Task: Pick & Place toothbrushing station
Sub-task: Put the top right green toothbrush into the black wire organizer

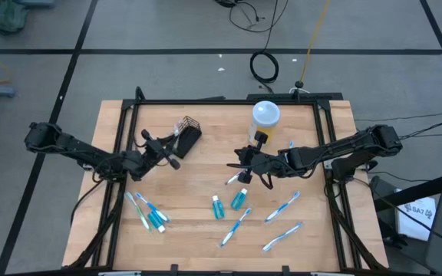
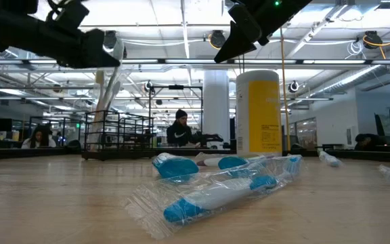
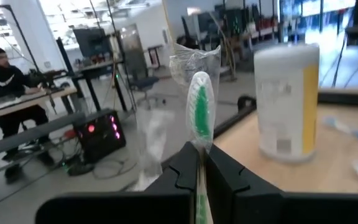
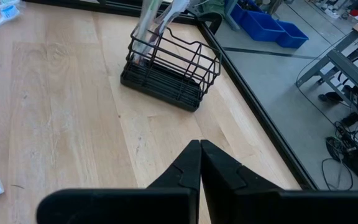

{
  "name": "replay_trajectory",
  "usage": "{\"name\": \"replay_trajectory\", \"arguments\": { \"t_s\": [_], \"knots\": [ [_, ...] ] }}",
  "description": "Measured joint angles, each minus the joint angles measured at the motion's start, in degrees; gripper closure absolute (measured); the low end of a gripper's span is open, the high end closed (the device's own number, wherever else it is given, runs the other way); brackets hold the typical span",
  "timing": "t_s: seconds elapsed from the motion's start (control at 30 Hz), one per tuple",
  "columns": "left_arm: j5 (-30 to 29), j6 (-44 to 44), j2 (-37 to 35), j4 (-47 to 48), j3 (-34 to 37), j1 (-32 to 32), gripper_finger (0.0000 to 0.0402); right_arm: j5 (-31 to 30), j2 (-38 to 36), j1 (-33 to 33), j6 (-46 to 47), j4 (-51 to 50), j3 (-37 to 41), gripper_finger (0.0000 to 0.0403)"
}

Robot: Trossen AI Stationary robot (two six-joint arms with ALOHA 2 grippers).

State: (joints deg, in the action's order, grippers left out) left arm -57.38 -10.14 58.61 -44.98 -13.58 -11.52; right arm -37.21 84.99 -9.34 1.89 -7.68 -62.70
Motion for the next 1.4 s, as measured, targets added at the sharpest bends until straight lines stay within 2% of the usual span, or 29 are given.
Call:
{"name": "replay_trajectory", "arguments": {
  "t_s": [0.13,0.3,0.43,0.77,1.13,1.23,1.4],
  "knots": [
    [0.3,3.1,0.0,5.7,0.0,0.8,0.0392,0.0,0.0,0.0,0.0,0.0,0.0,0.0399],
    [0.3,6.3,0.0,8.6,0.0,1.9,0.0384,0.0,0.0,0.0,0.0,0.0,0.0,0.0399],
    [0.4,10.4,0.0,11.5,0.0,2.2,0.0395,0.0,0.0,0.0,0.0,0.0,0.0,0.0399],
    [-0.4,20.7,0.0,8.7,4.4,2.2,0.0383,0.0,0.0,0.0,0.0,0.0,0.0,0.0399],
    [-1.1,20.7,0.0,8.7,4.4,2.2,0.0377,0.0,0.0,0.0,0.3,0.0,0.0,0.0399],
    [-0.6,19.7,0.0,8.9,3.8,2.2,0.0356,0.0,0.0,0.0,2.3,0.0,0.0,0.0399],
    [-0.1,18.2,0.0,8.9,2.5,2.2,0.0293,-0.1,0.0,0.3,3.9,0.1,0.0,0.0394]
  ]
}}
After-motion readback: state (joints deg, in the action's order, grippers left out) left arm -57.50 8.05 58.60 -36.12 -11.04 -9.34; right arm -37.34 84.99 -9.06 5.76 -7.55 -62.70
